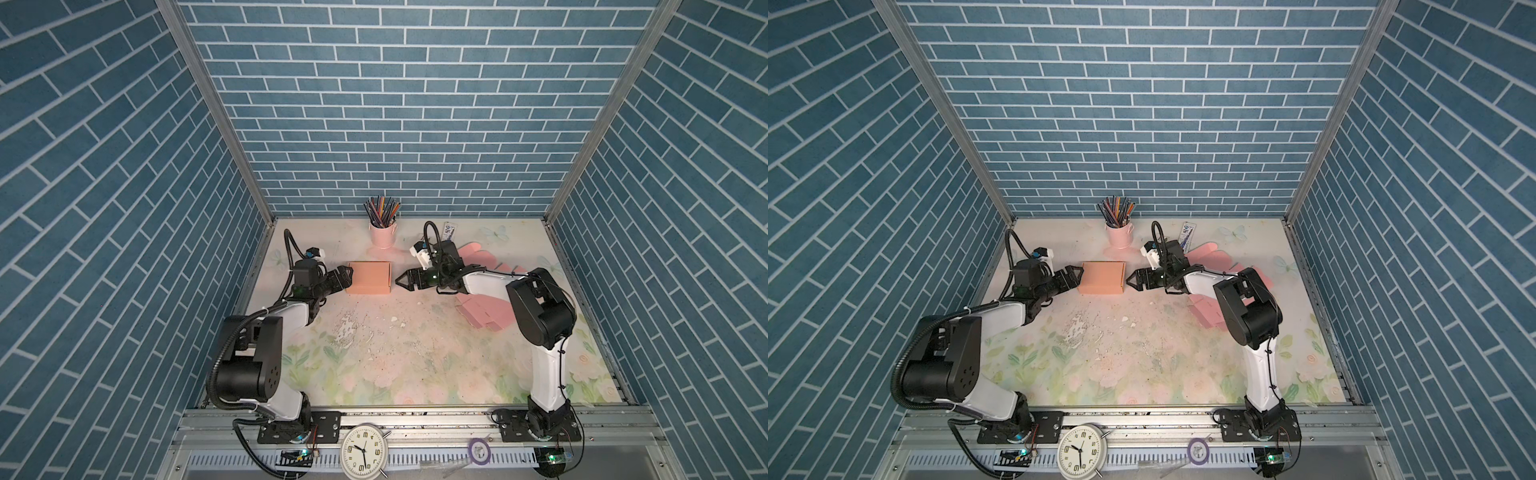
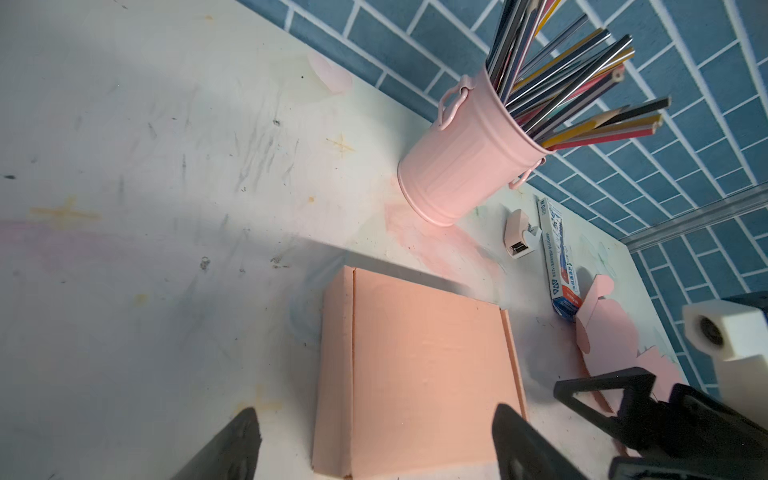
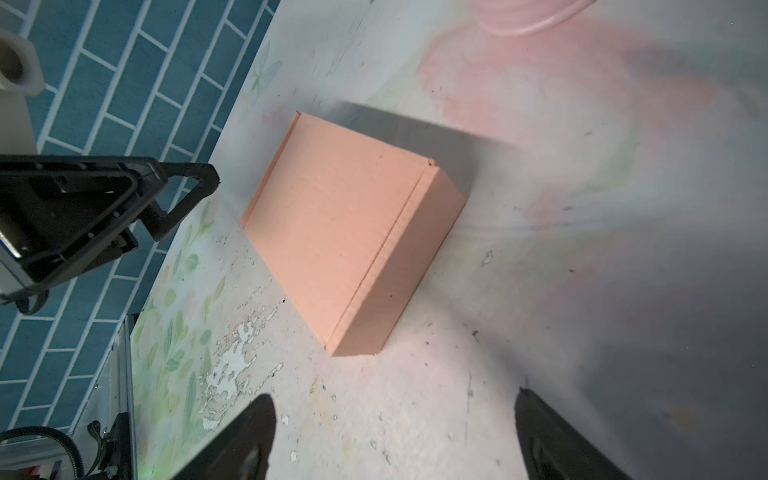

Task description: Fold the paper box

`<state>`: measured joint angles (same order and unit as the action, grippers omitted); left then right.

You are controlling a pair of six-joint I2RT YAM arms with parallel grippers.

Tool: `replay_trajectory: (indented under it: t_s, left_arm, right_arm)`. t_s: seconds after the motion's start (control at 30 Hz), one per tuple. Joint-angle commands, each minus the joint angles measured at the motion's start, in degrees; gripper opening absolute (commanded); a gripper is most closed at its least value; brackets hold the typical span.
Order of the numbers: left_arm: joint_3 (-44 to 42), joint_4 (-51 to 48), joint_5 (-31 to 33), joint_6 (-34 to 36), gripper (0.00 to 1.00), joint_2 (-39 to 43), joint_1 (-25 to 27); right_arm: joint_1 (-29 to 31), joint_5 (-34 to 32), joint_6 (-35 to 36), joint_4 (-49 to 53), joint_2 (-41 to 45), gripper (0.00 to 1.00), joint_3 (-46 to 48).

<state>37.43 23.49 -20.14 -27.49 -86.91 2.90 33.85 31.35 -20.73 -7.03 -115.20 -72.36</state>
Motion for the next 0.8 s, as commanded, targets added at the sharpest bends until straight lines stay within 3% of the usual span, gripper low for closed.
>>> replay_trajectory:
  t_s: [0.0, 0.17, 0.37, 0.57, 0.77]
  left_arm:
    - [-1.2, -3.7, 2.0, 1.3, 0.88, 4.2, 0.1]
    - [-2.0, -7.9, 3.5, 2.0, 0.88, 10.0, 5.1]
    - [-3.0, -10.1, 3.7, 1.0, 0.88, 13.9, 17.0]
    - [-4.9, -8.7, 3.4, -1.0, 0.88, 13.8, 27.7]
    - [-8.0, -3.2, 3.0, -4.0, 0.88, 12.1, 32.7]
  right_arm:
    - [0.1, -4.4, 4.2, 4.0, 6.0, 0.91, 2.3]
    - [-0.8, -11.1, 8.8, 11.5, 12.5, 0.9, 5.9]
    - [-3.0, -18.1, 12.3, 19.2, 18.5, 0.89, 10.0]
    - [-5.6, -25.8, 14.6, 24.1, 19.4, 0.87, 11.7]
    - [-5.7, -31.7, 16.0, 27.5, 17.4, 0.84, 11.5]
